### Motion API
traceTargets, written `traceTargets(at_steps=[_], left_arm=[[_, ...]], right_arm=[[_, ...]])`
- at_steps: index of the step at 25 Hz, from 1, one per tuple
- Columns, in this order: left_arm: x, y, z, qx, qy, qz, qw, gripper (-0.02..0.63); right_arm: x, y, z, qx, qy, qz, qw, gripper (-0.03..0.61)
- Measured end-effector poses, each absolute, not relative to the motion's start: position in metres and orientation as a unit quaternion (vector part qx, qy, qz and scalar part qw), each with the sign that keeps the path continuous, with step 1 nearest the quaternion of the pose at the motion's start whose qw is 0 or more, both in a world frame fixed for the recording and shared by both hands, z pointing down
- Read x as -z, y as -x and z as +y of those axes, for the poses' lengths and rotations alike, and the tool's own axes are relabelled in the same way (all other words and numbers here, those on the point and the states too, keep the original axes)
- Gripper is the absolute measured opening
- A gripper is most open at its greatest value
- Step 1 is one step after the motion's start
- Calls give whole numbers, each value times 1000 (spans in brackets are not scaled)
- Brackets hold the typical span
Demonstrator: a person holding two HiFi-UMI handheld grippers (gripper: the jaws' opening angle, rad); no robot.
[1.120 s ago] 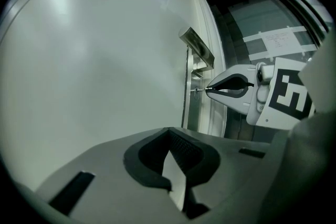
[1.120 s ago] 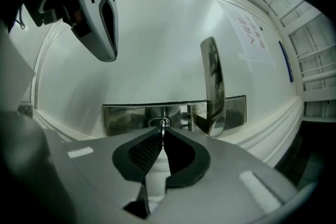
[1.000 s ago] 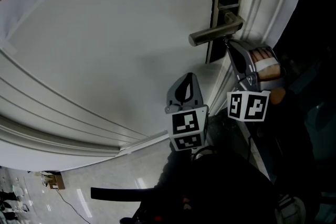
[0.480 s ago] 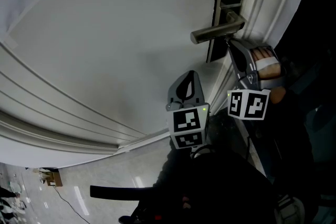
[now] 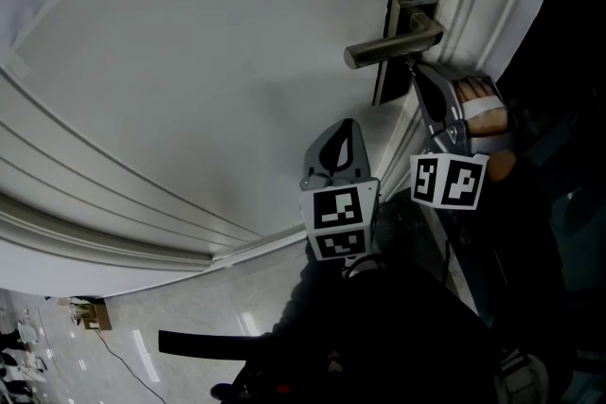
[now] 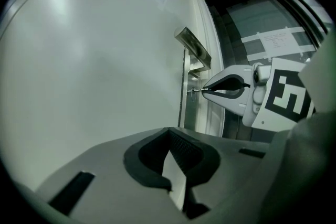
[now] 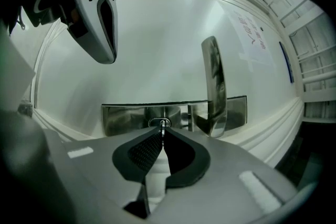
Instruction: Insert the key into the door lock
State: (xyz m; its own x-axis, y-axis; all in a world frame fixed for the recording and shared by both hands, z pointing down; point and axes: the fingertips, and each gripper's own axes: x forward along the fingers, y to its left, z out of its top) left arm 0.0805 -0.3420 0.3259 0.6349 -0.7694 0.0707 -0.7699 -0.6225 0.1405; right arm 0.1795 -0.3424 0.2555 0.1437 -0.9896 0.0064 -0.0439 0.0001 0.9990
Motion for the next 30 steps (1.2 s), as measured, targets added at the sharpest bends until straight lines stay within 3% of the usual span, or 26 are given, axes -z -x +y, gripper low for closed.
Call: traceTargets(at_steps=[30], left_arm=[[-318,-81,-344,4,-906,-419,68,2]], right_arm=[[-255,-177,-344,447,-548,-474,524,12]])
